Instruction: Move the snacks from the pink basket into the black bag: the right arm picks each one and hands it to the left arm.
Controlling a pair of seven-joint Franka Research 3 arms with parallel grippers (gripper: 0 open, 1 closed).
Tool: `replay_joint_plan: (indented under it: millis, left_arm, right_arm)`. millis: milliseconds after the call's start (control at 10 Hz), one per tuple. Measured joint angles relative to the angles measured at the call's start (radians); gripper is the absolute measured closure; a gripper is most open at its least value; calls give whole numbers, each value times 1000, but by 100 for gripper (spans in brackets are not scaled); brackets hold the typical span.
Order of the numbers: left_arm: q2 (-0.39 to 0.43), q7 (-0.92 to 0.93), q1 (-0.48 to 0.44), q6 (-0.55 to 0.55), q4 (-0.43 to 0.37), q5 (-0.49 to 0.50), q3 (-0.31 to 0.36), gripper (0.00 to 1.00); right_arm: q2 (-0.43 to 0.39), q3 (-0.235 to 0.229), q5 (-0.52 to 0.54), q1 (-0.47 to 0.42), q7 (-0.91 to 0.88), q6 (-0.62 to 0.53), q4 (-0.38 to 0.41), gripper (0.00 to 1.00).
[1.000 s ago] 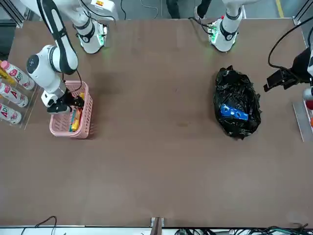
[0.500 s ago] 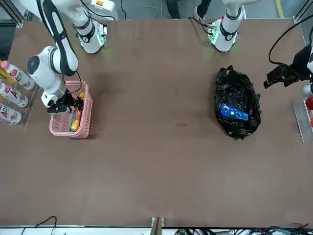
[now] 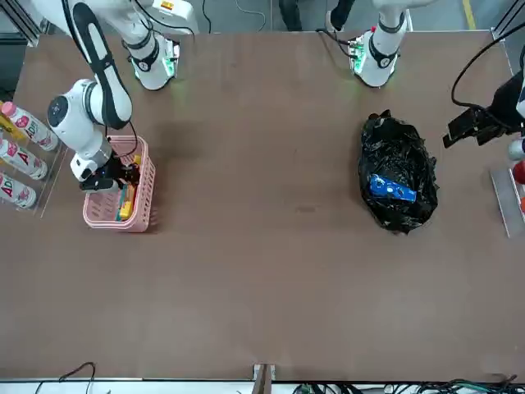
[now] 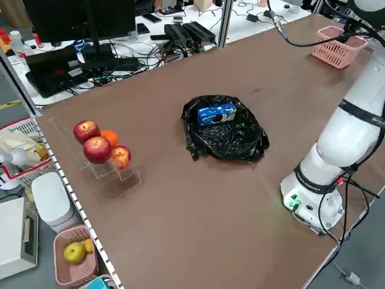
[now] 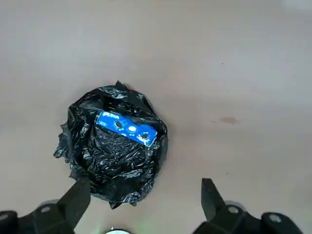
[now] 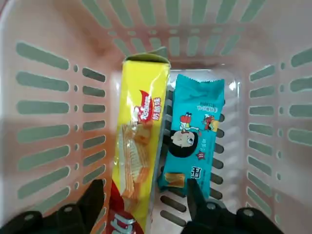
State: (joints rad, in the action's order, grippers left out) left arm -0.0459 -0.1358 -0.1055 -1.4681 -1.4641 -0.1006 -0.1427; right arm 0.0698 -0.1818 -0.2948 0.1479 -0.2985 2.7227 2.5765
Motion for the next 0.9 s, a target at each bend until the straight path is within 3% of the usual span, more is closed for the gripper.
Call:
replay_joint_plan:
  millis: [300,900]
  left_arm:
    - [-1,2,5,0,0,88,-61,0]
    - [-24,2,-2,0,0,88,-64,0]
  right_arm:
    - [16,0,0,0,0,10,0,22]
    - [35,0,0,0,0,23,0,25]
